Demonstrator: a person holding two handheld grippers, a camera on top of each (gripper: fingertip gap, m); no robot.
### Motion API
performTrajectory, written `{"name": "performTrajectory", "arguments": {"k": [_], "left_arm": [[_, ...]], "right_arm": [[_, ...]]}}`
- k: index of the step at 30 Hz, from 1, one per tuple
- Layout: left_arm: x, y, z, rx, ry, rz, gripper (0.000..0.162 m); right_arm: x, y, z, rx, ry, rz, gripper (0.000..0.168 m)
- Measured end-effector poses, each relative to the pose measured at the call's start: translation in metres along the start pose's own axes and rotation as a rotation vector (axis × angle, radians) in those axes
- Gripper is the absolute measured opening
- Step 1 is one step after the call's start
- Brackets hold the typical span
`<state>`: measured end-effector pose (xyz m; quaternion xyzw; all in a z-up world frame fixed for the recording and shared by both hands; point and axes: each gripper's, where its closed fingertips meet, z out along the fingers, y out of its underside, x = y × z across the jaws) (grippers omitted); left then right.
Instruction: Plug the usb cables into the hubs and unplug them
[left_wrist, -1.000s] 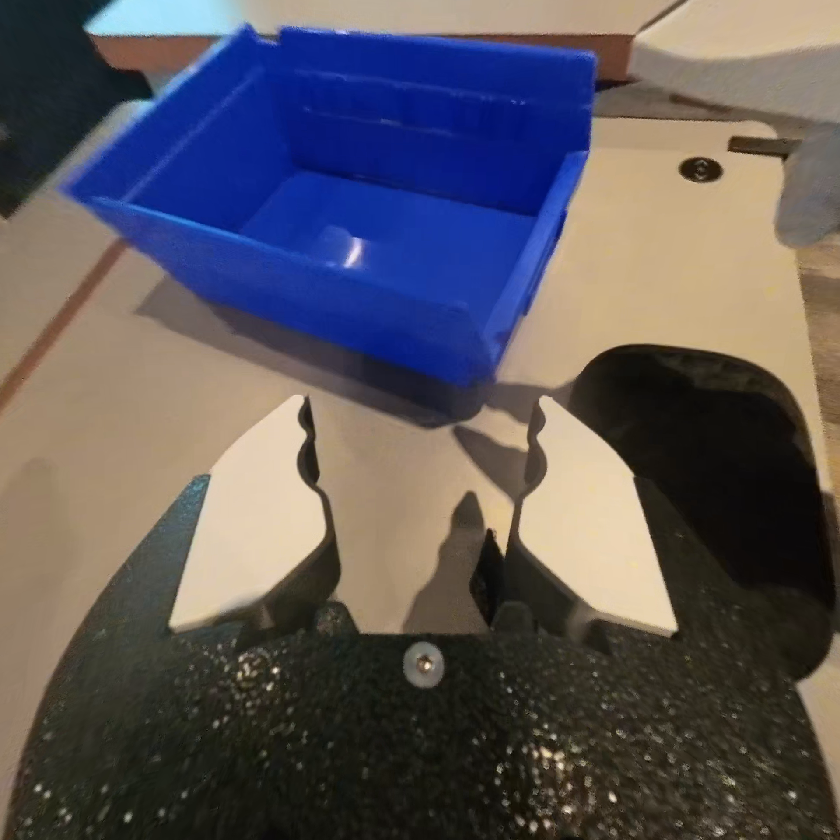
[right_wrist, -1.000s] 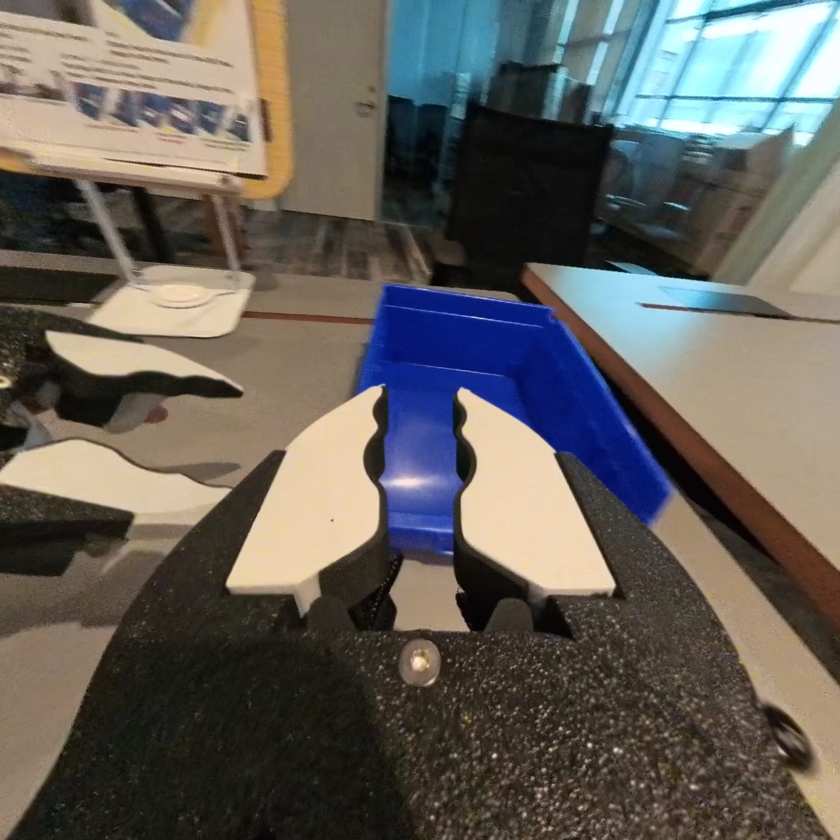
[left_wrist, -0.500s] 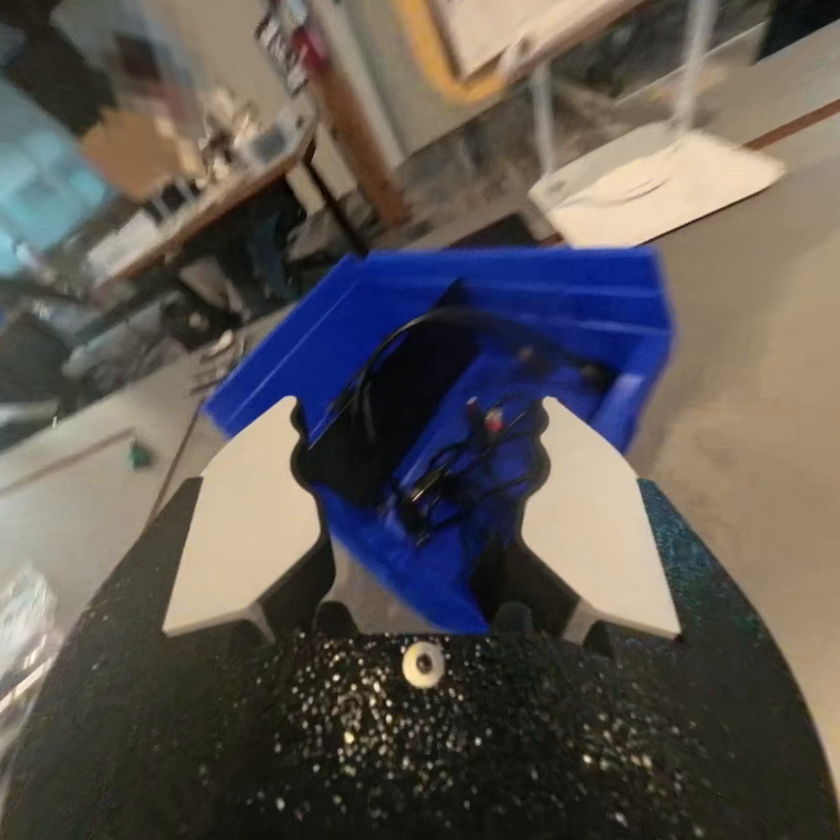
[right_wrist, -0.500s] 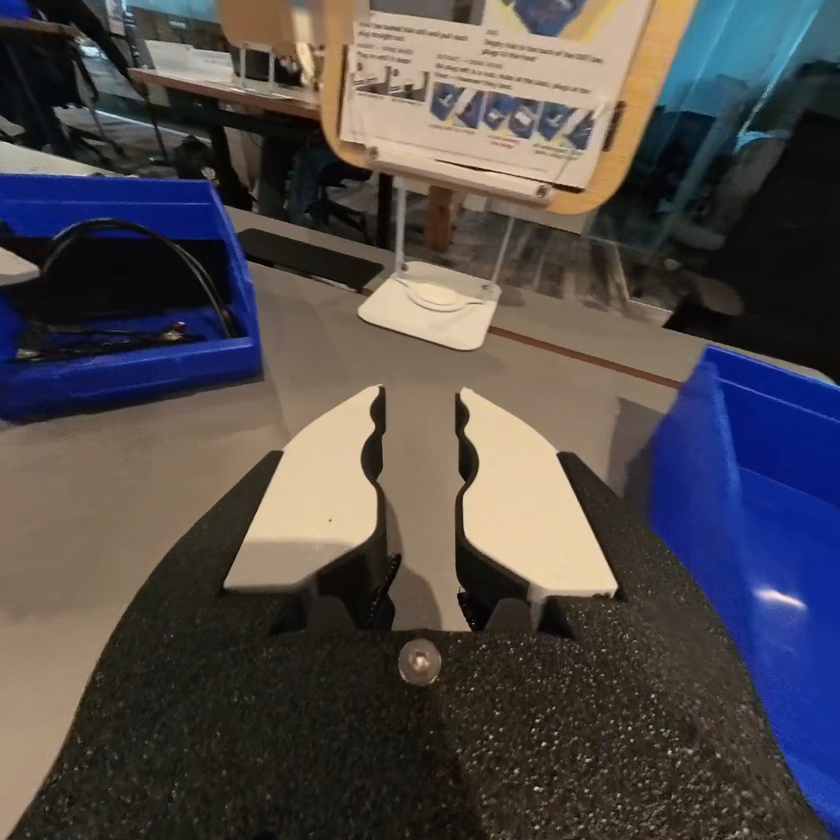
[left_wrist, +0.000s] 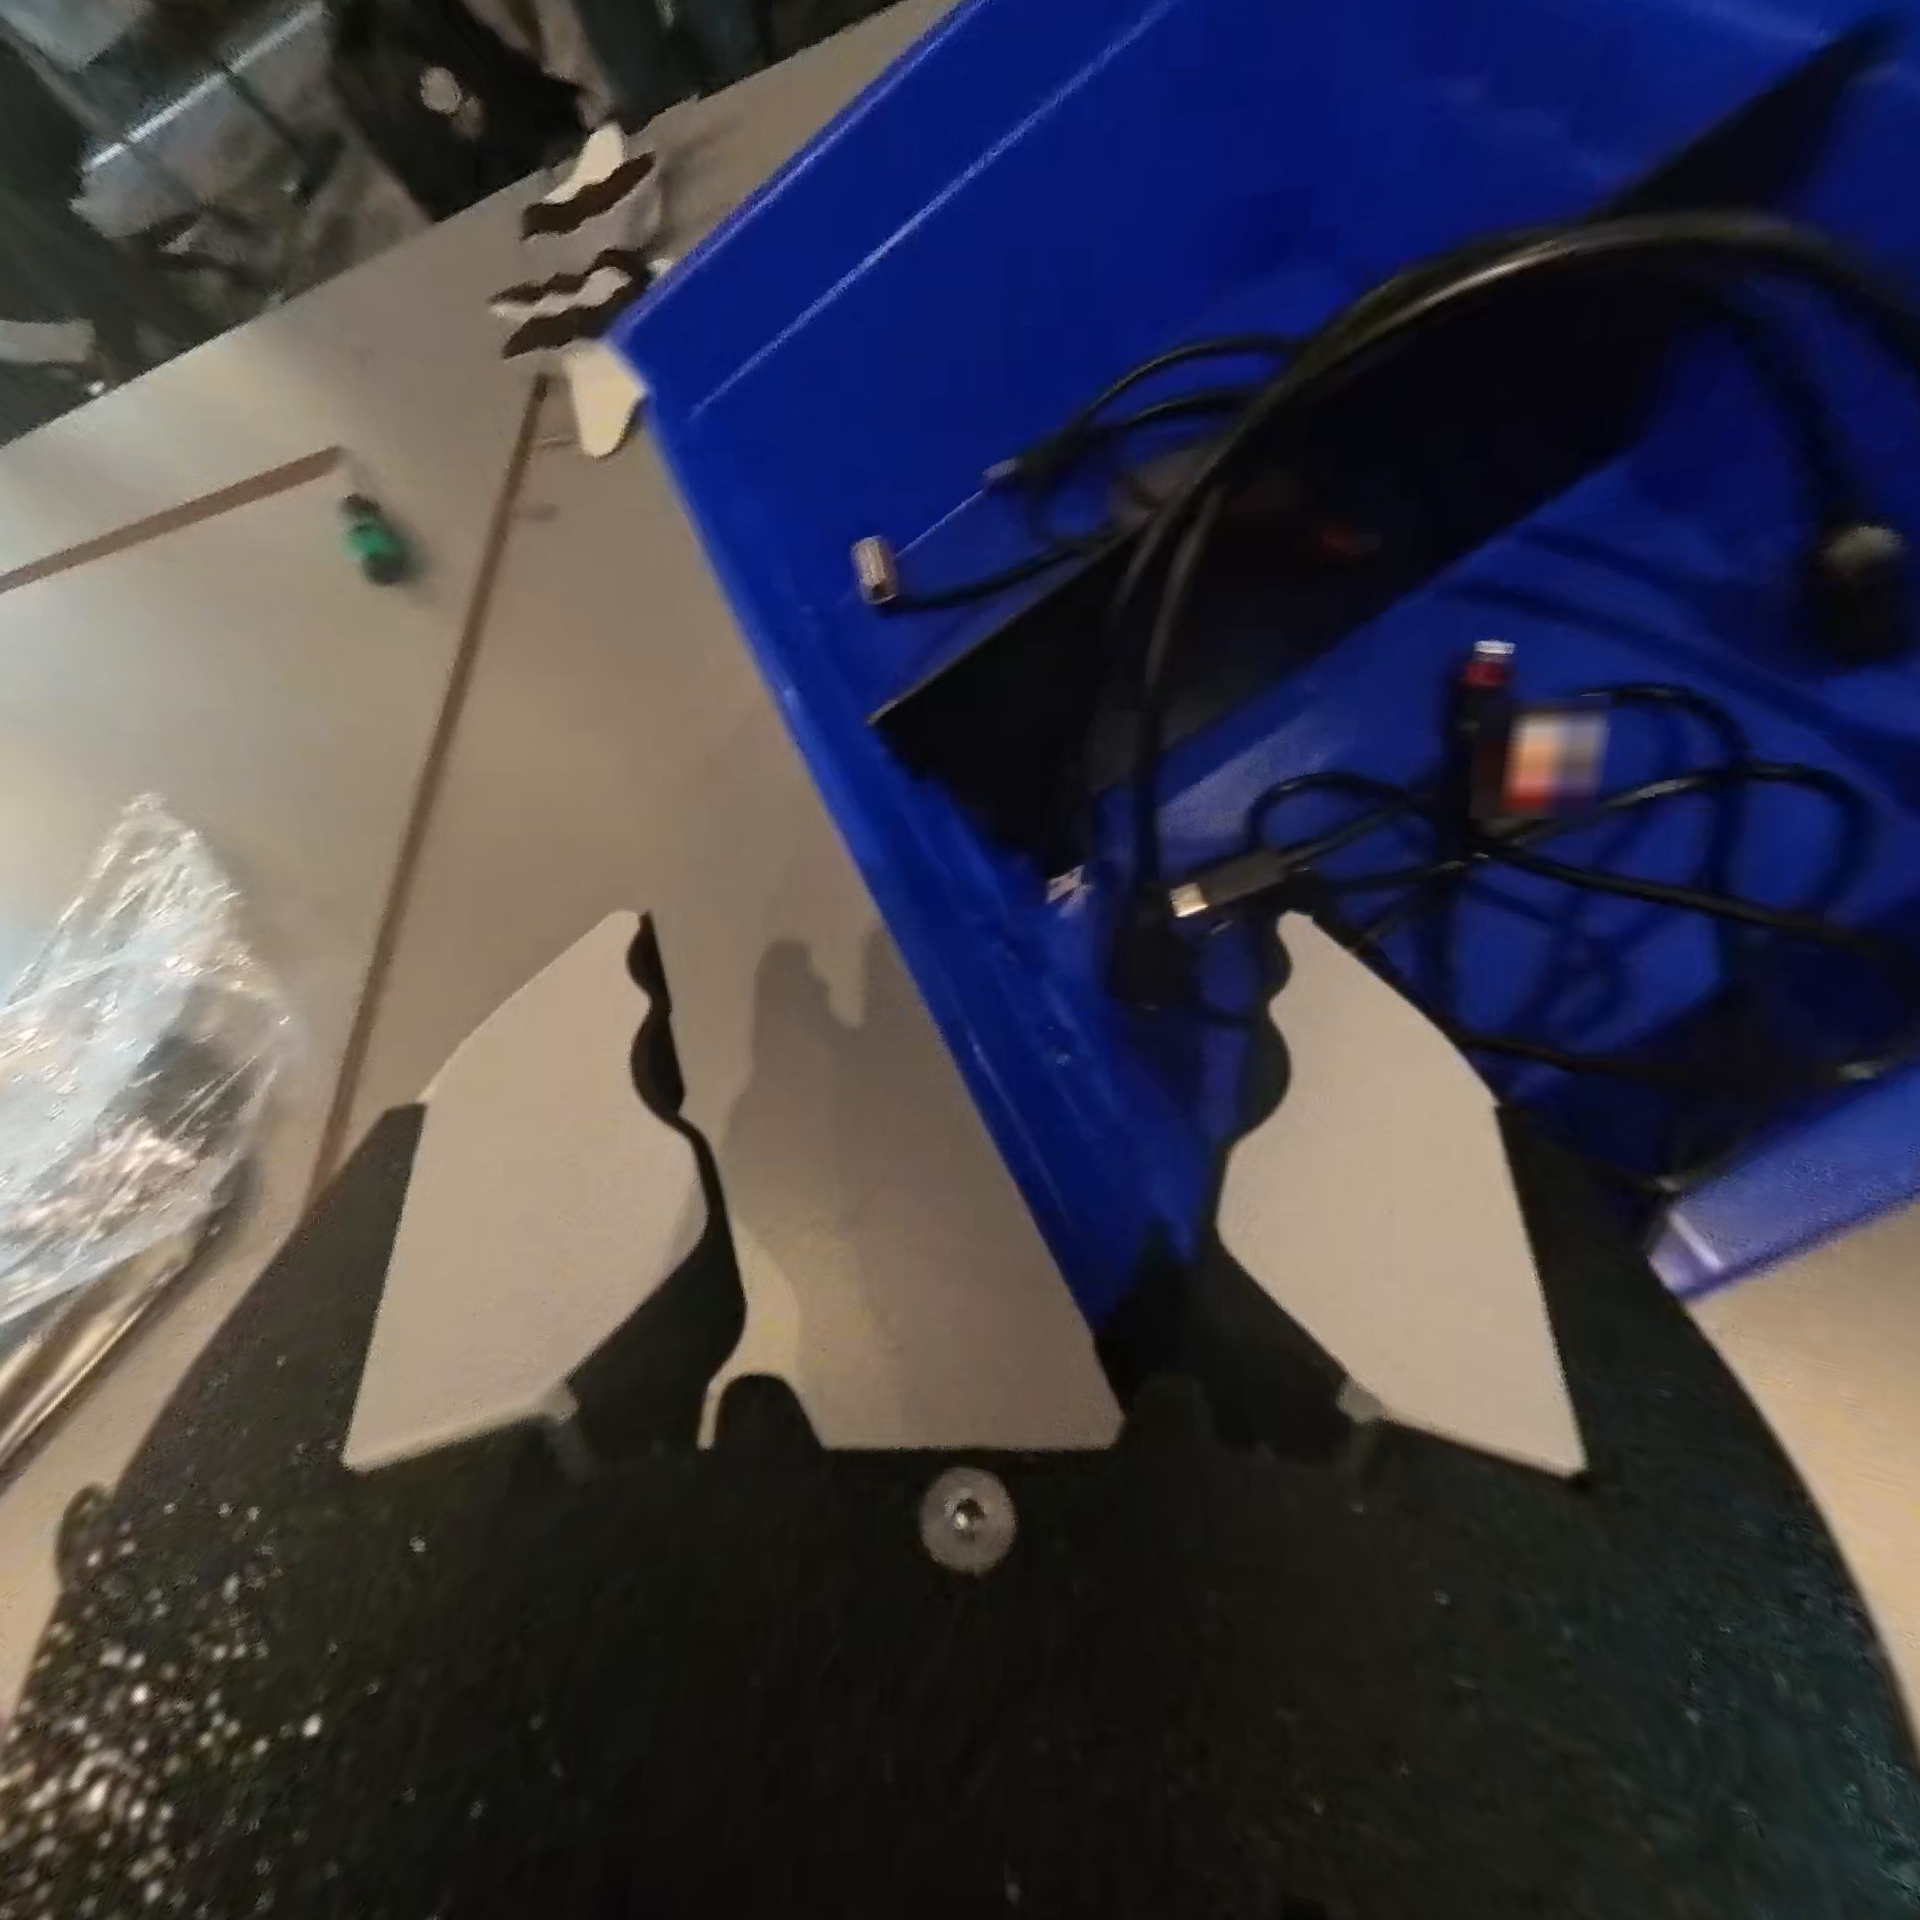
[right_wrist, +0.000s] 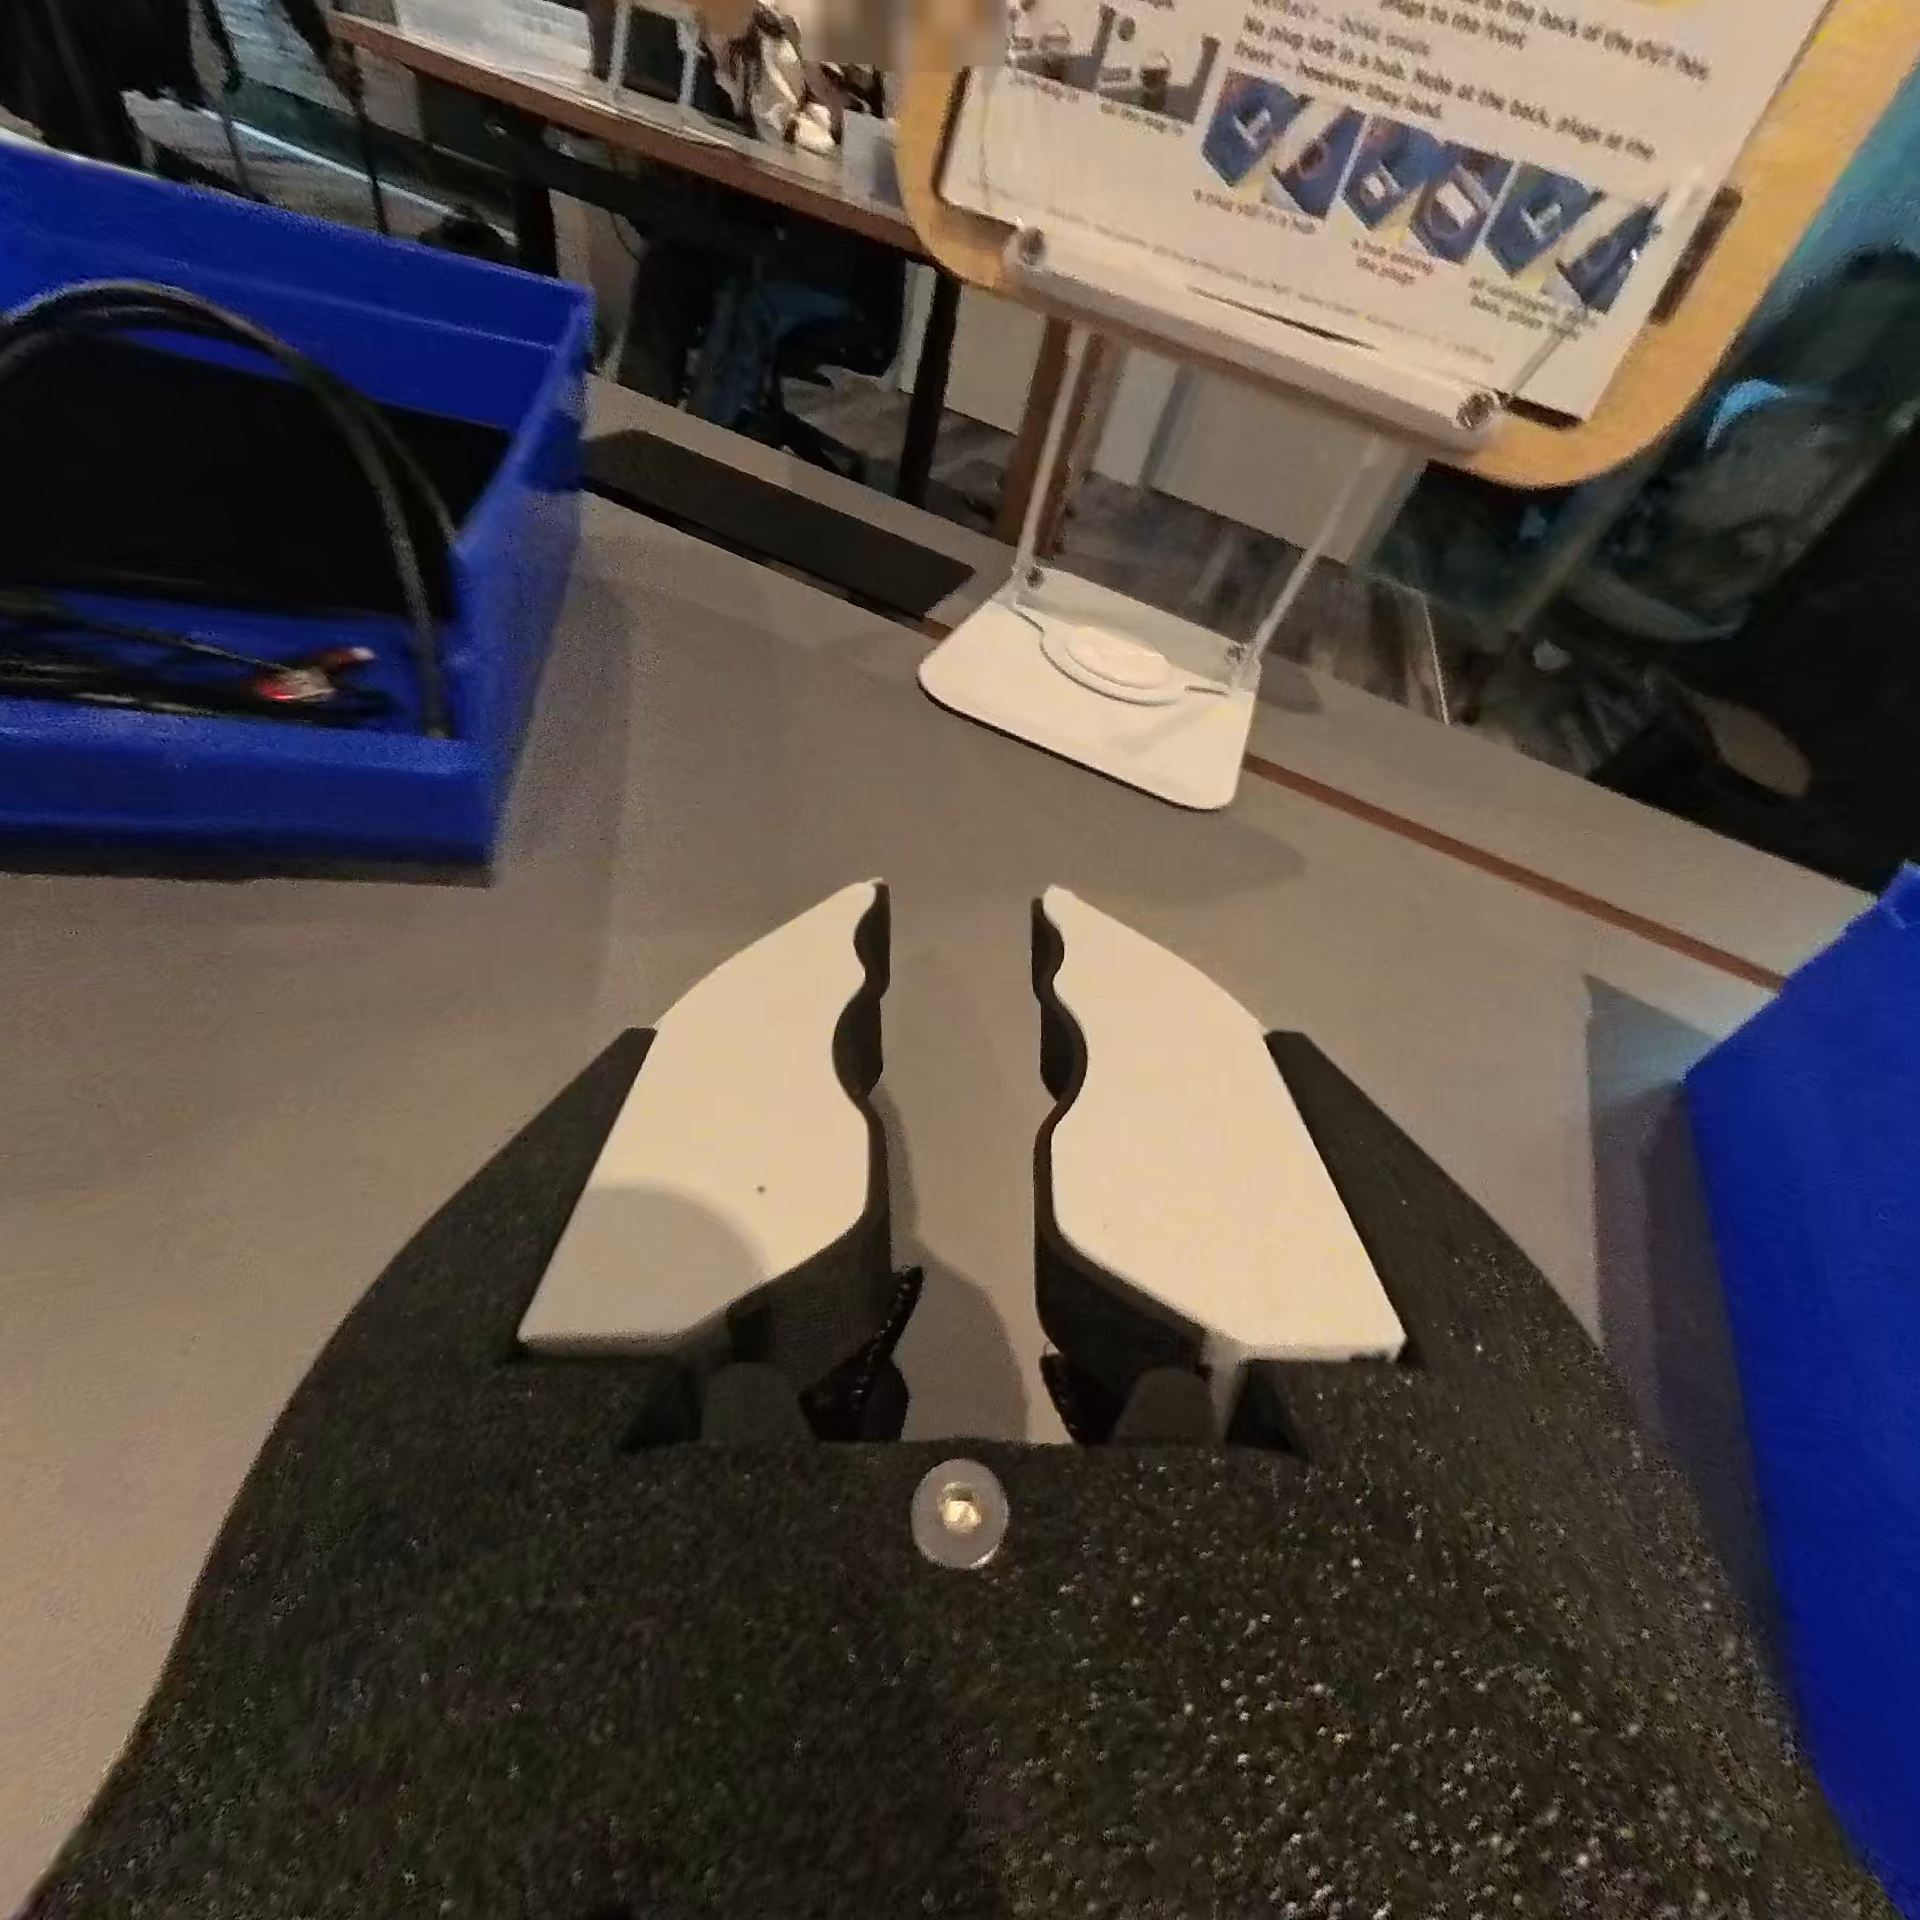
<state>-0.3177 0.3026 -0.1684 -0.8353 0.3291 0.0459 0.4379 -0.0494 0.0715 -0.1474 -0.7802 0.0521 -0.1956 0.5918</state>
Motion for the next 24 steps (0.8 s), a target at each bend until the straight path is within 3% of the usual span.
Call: {"name": "performTrajectory", "arguments": {"k": [2,7,12,20,24], "left_arm": [[-0.012,0.010,0.009,-0.046,0.005,-0.011,0.096],[-0.004,0.019,0.024,-0.059,0.220,-0.060,0.039],[-0.024,0.022,0.032,-0.067,0.262,-0.141,0.017],[-0.071,0.040,0.041,-0.102,0.337,-0.109,0.009],[-0.091,0.053,0.043,-0.148,0.316,-0.006,0.013]], "right_arm": [[0.008,0.008,0.002,-0.034,0.026,0.046,0.026],[0.015,0.020,0.006,-0.087,0.033,0.120,0.026],[0.014,0.024,0.007,-0.097,0.022,0.112,0.026],[0.013,0.024,0.007,-0.097,0.011,0.112,0.026],[0.012,0.024,0.006,-0.101,0.009,0.107,0.026]]}}
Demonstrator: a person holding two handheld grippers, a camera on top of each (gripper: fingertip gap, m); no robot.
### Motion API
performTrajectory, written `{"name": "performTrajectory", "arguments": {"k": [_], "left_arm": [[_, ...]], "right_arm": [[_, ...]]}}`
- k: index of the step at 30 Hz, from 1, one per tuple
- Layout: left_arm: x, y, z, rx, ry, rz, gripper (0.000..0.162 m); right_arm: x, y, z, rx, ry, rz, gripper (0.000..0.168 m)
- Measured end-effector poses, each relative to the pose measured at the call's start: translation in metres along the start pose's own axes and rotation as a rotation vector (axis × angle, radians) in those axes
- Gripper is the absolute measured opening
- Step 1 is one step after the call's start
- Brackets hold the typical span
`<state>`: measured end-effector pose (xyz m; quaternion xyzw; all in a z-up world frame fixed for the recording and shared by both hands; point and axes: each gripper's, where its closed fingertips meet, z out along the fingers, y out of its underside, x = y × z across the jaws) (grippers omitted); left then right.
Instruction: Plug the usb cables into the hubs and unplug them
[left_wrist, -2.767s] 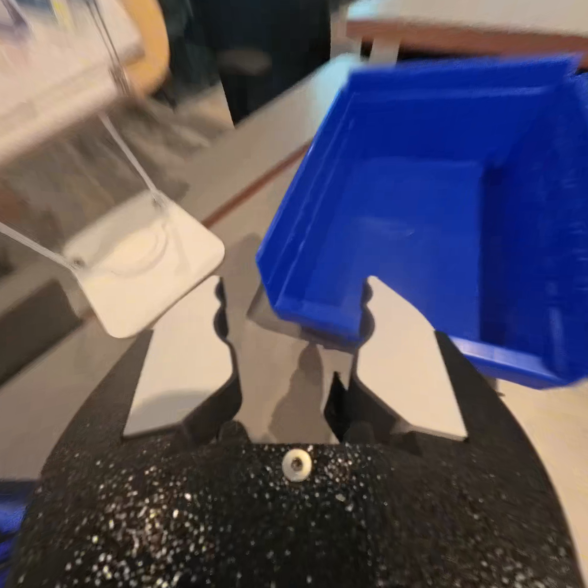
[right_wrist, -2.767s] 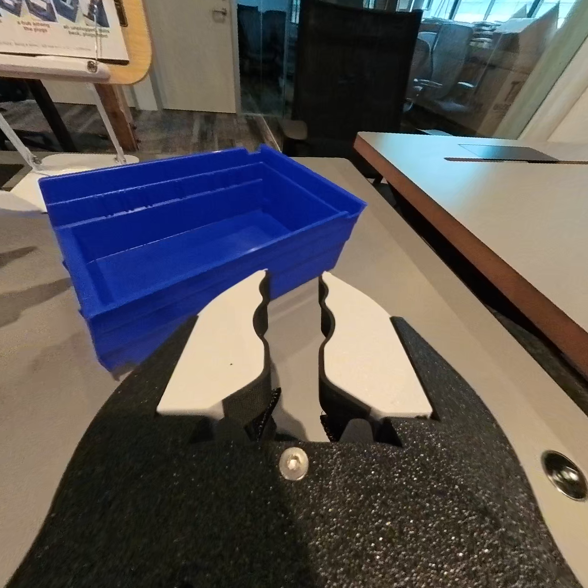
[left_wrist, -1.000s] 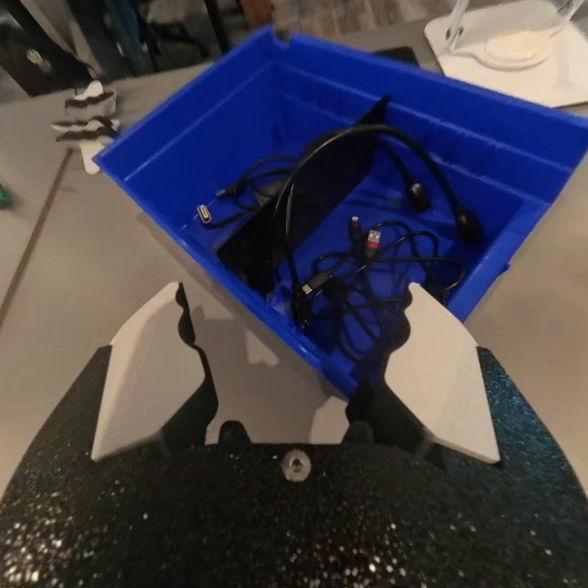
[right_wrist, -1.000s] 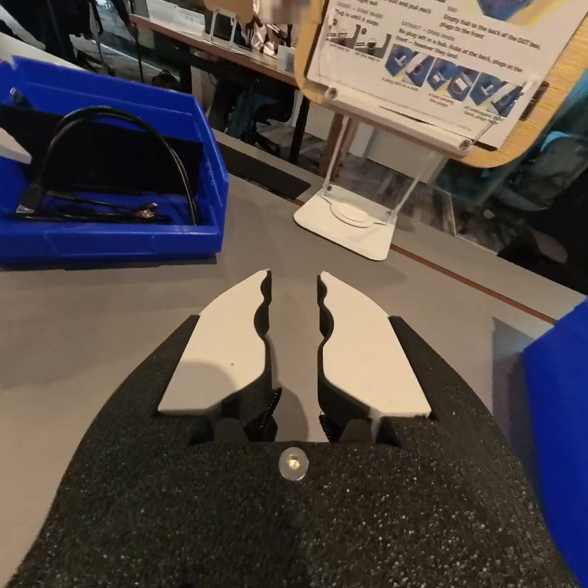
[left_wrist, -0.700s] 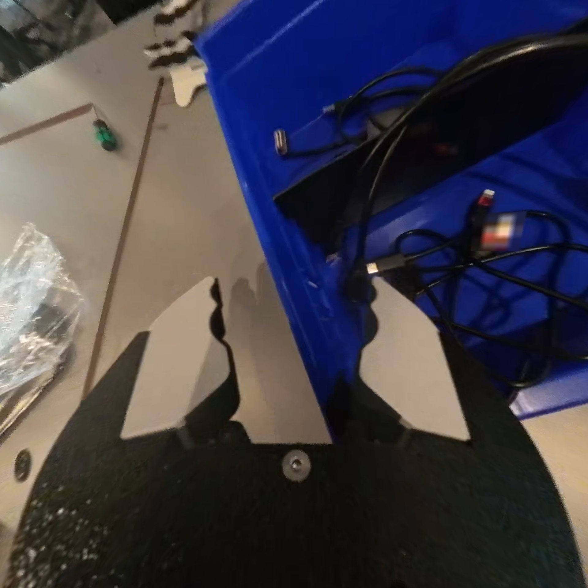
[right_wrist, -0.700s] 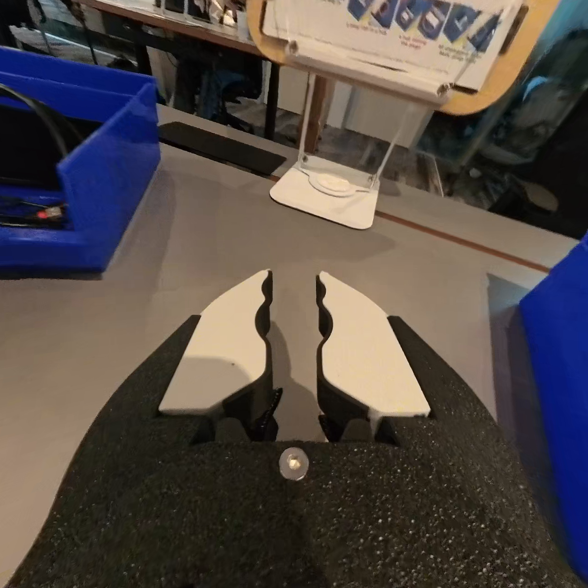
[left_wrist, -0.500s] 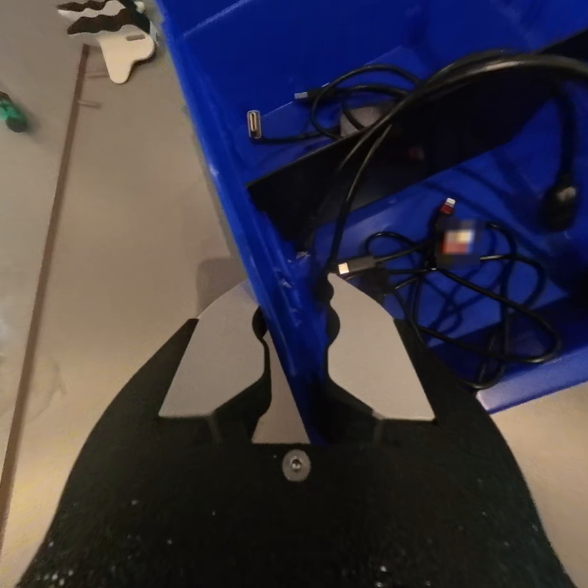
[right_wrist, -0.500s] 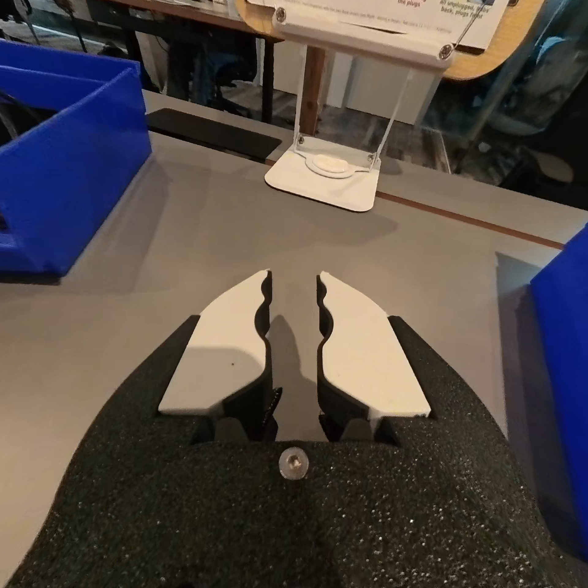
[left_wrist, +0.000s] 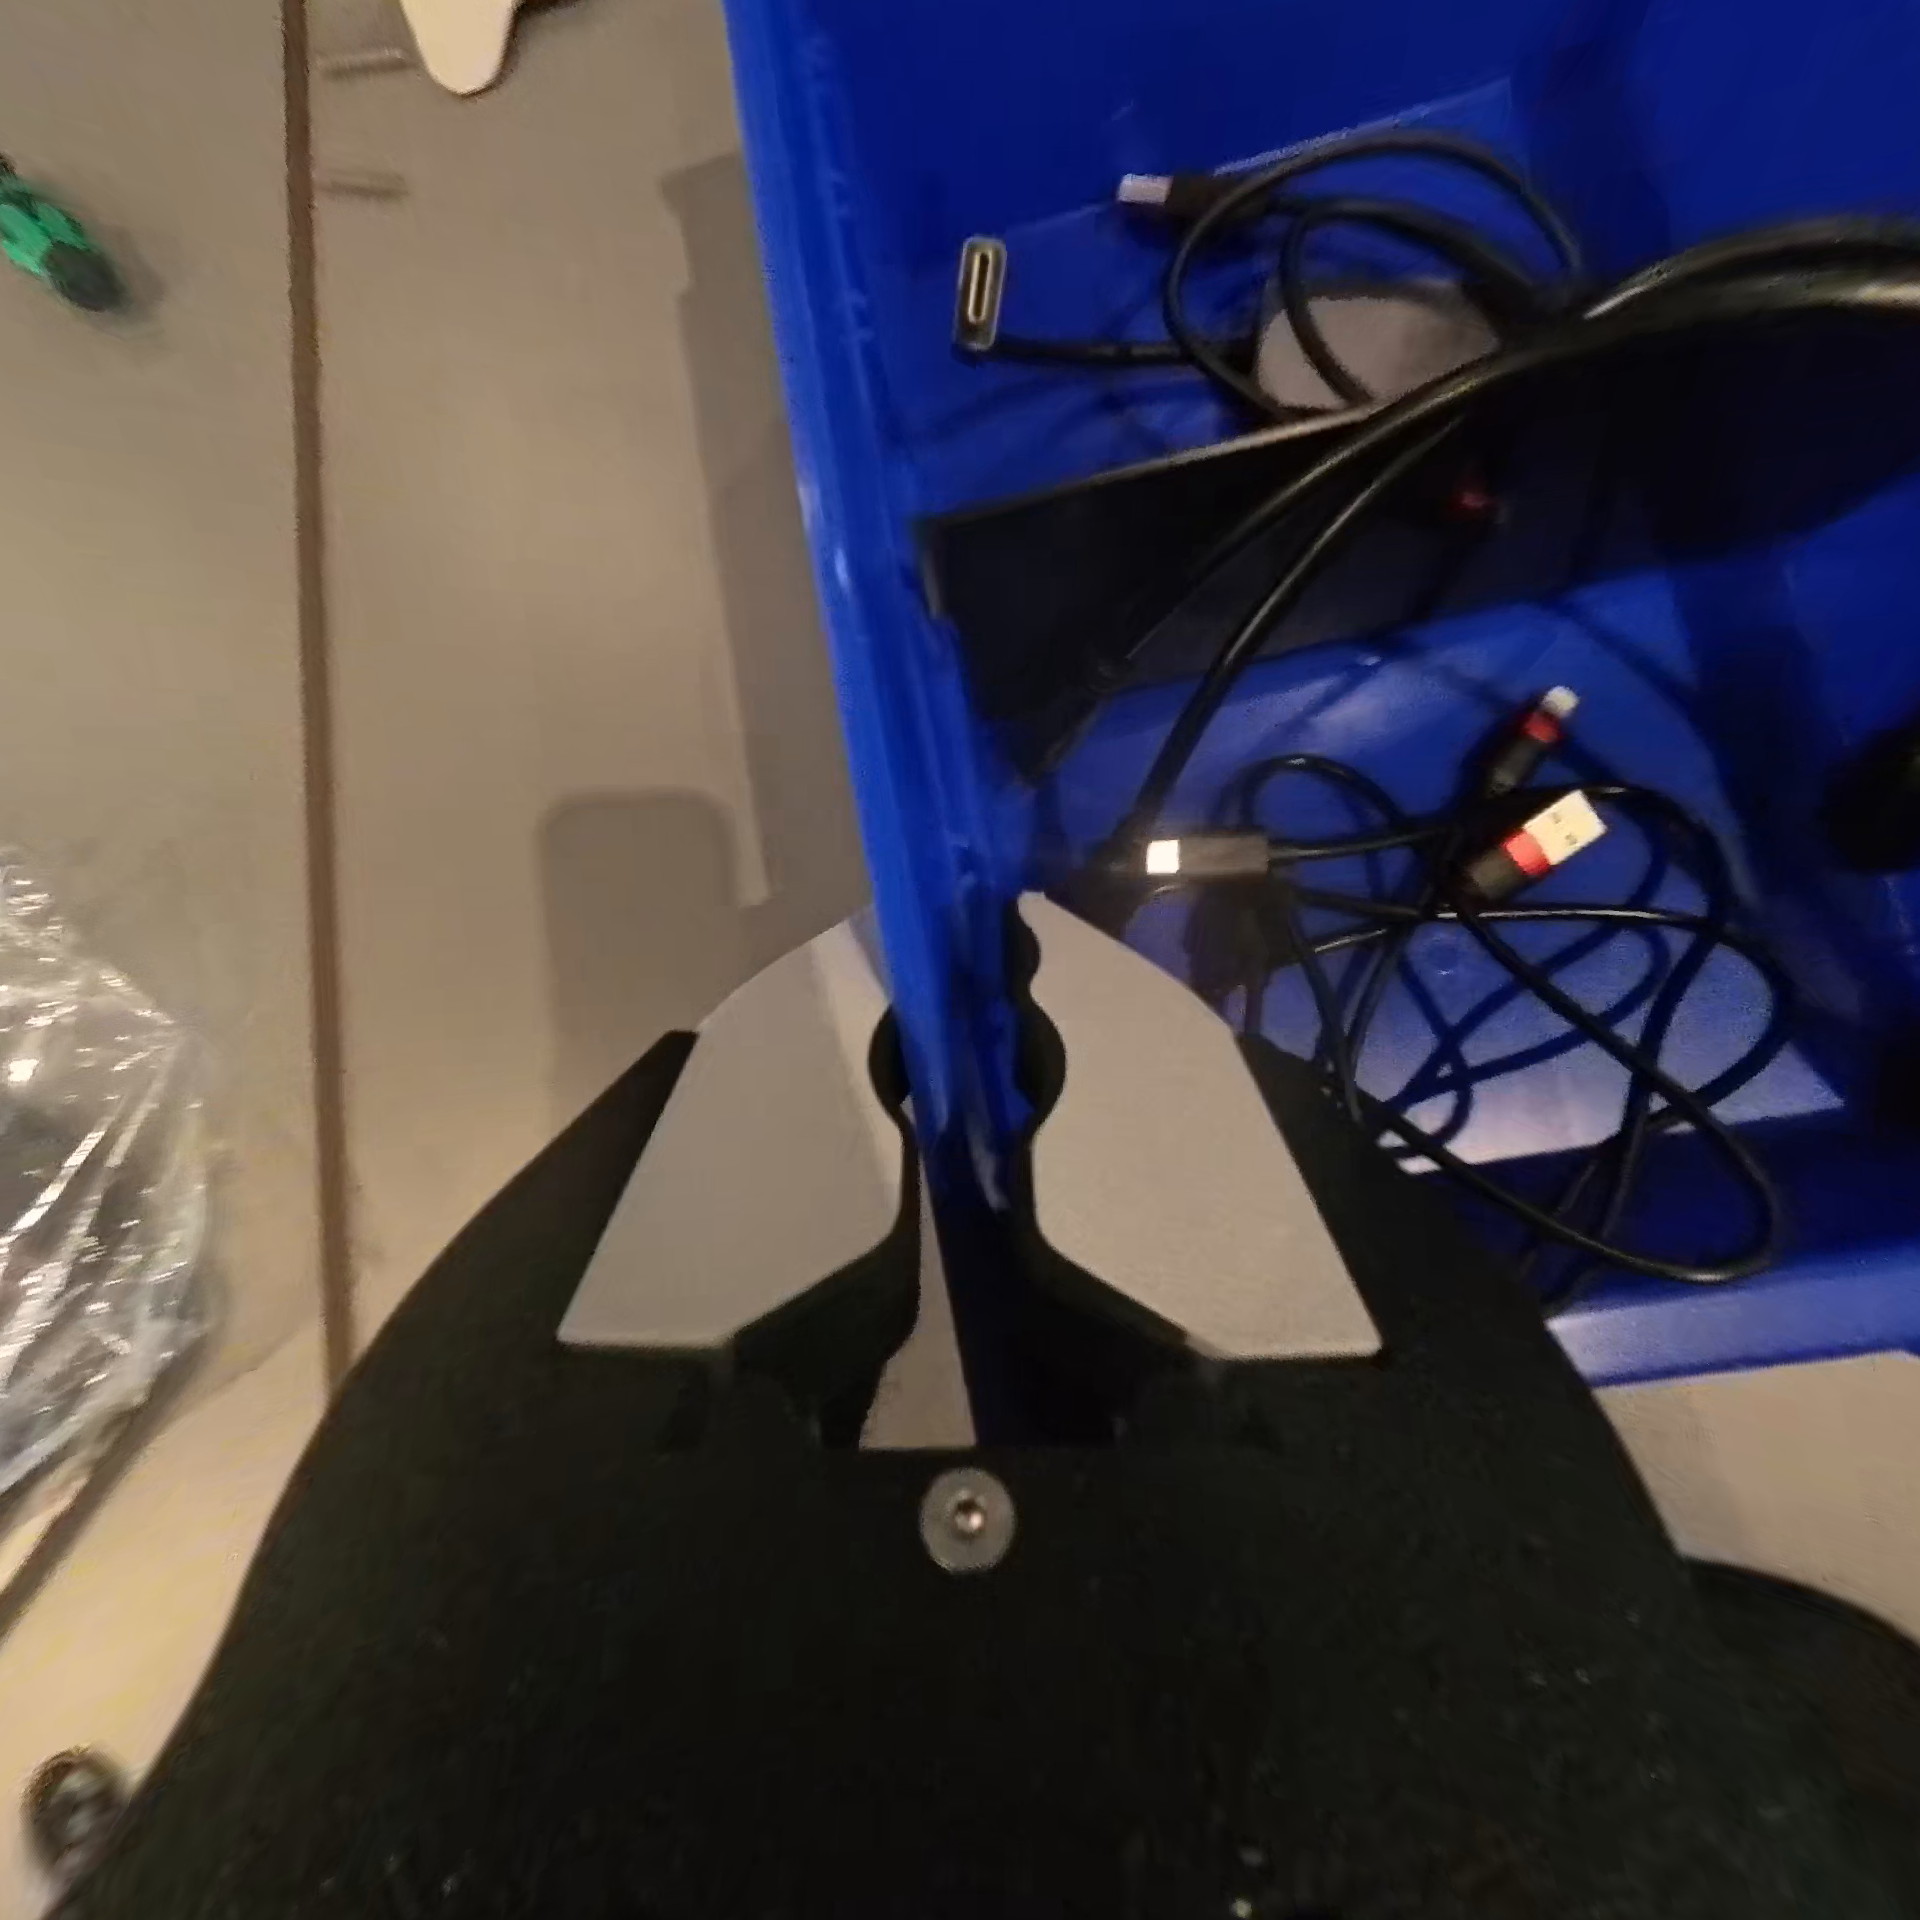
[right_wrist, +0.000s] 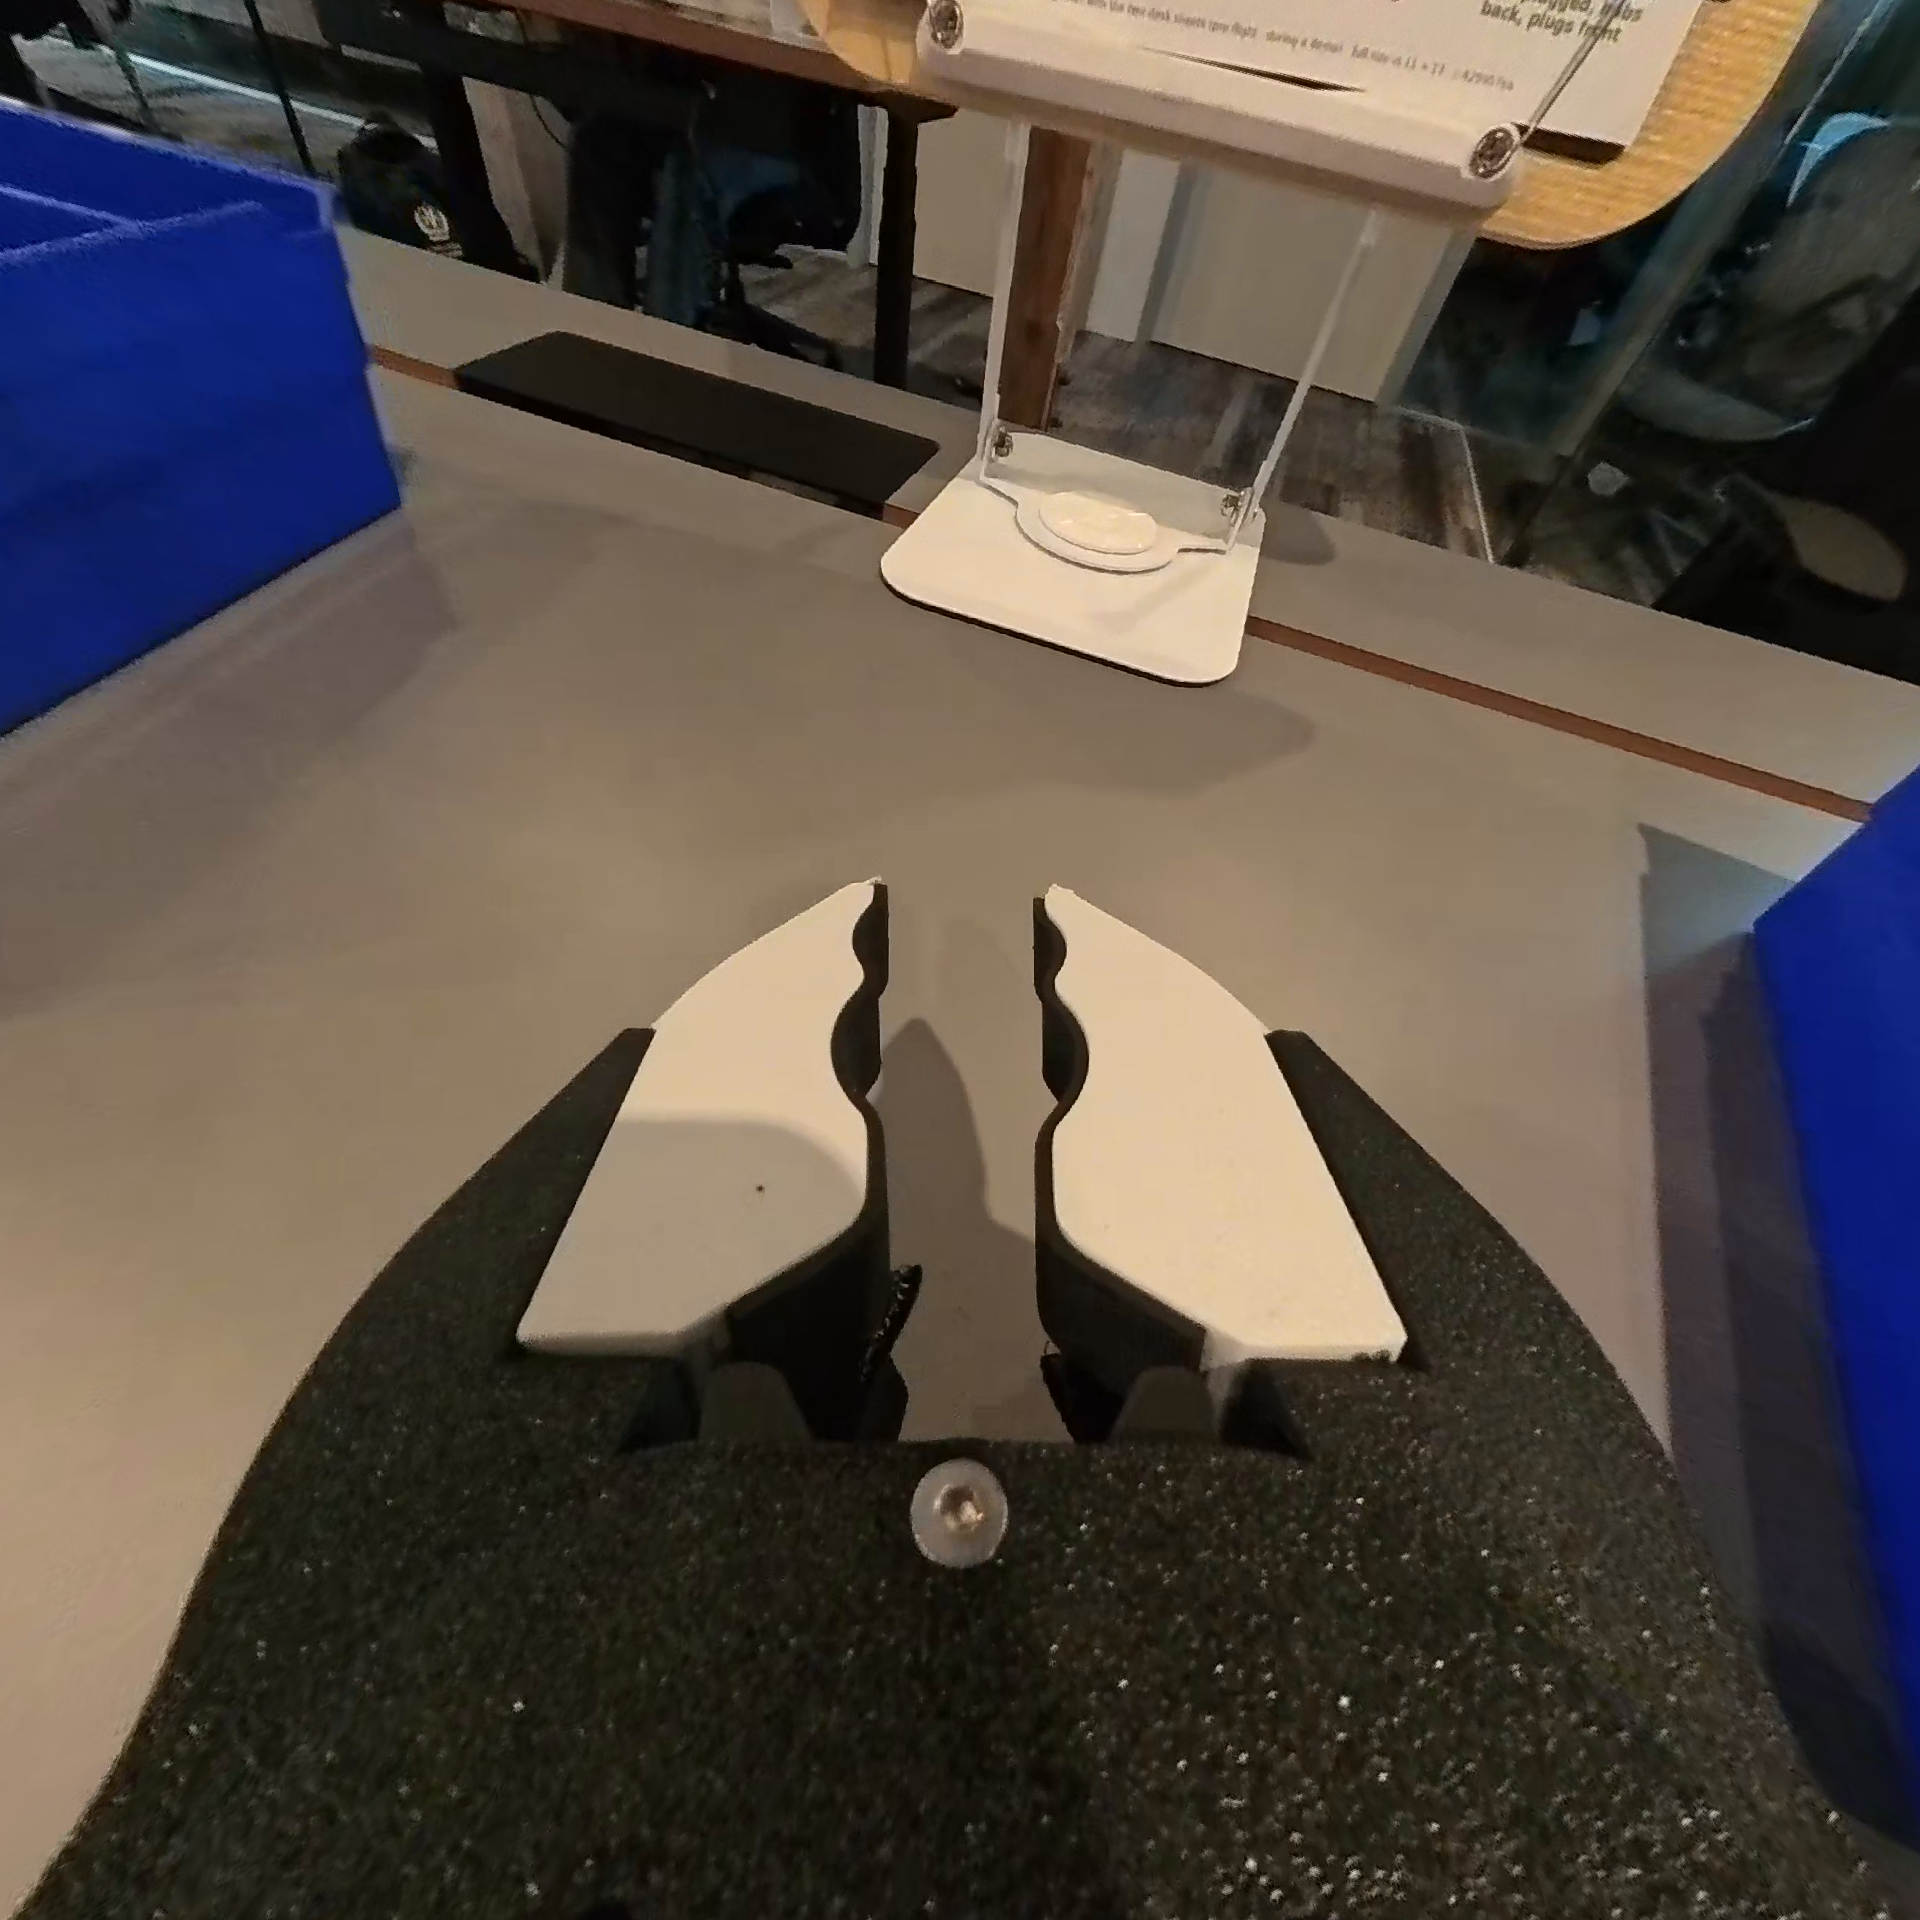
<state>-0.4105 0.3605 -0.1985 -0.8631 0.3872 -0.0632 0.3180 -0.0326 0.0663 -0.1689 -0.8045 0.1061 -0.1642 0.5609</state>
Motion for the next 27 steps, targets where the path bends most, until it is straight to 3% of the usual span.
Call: {"name": "performTrajectory", "arguments": {"k": [3,11,20,24,27], "left_arm": [[-0.011,0.005,-0.004,-0.045,-0.060,0.096,0.018],[-0.024,0.003,0.001,-0.017,0.058,-0.083,0.006],[-0.068,0.004,-0.001,0.023,-0.151,0.013,0.020],[-0.072,-0.026,-0.046,0.248,-0.346,0.047,0.024],[-0.046,-0.063,-0.096,0.470,-0.396,0.085,0.023]], "right_arm": [[-0.001,0.000,0.000,0.001,-0.003,0.000,0.026],[-0.002,0.003,0.002,-0.013,-0.007,-0.012,0.026],[0.003,0.009,0.006,-0.047,0.011,-0.004,0.026],[0.008,0.007,0.004,-0.052,0.029,-0.011,0.026],[0.012,0.001,0.003,-0.045,0.041,-0.015,0.026]]}}
